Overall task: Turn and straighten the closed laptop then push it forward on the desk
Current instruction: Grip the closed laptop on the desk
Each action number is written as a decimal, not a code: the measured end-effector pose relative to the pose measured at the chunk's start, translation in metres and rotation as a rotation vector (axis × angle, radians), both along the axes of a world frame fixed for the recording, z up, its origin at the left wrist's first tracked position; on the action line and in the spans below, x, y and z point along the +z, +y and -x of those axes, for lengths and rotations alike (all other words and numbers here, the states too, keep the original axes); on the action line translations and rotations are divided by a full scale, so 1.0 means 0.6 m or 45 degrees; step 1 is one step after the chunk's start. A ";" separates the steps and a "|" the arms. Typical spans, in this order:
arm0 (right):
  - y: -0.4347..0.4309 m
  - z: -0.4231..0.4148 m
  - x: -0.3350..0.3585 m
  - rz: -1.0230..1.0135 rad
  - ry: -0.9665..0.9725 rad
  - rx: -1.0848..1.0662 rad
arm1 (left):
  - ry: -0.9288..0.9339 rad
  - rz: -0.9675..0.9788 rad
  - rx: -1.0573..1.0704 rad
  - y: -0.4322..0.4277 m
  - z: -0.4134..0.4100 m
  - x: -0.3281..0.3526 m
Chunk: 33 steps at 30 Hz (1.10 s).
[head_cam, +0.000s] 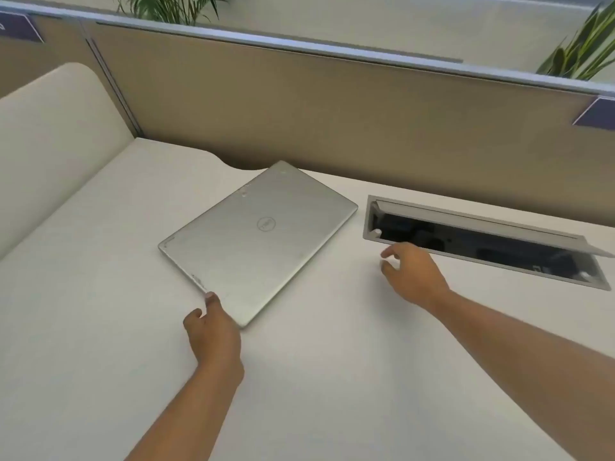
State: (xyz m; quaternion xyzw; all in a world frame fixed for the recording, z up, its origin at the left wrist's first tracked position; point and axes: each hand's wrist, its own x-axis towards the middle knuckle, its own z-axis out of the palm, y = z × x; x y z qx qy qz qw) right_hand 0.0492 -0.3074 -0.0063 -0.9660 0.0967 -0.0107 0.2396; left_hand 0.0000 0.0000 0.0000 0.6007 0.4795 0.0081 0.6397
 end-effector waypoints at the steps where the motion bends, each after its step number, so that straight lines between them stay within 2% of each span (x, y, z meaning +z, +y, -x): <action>1: 0.008 -0.024 -0.001 -0.021 0.012 0.034 | -0.004 0.057 0.040 0.005 -0.005 0.001; 6: 0.050 -0.131 0.019 -0.086 0.117 0.078 | -0.066 0.164 0.061 0.023 -0.025 -0.023; 11: 0.073 -0.208 0.021 -0.129 0.018 0.068 | -0.021 0.271 0.154 0.027 -0.042 -0.023; 15: 0.078 -0.252 0.012 -0.116 0.129 0.030 | 0.025 0.391 0.122 0.023 -0.055 -0.017; 18: 0.082 -0.276 0.007 -0.042 0.203 0.008 | 0.087 0.406 0.090 0.021 -0.069 -0.011; 23: 0.087 -0.313 -0.002 -0.089 0.315 0.003 | 0.159 0.418 0.105 0.024 -0.096 0.001; 28: 0.095 -0.340 -0.006 0.076 0.403 -0.011 | 0.202 0.491 0.034 0.039 -0.100 0.001; 31: 0.104 -0.355 0.012 0.127 0.331 -0.055 | 0.165 0.596 0.004 0.047 -0.100 -0.002; 33: 0.102 -0.368 0.024 0.147 0.335 -0.064 | 0.119 0.570 -0.019 0.057 -0.097 -0.006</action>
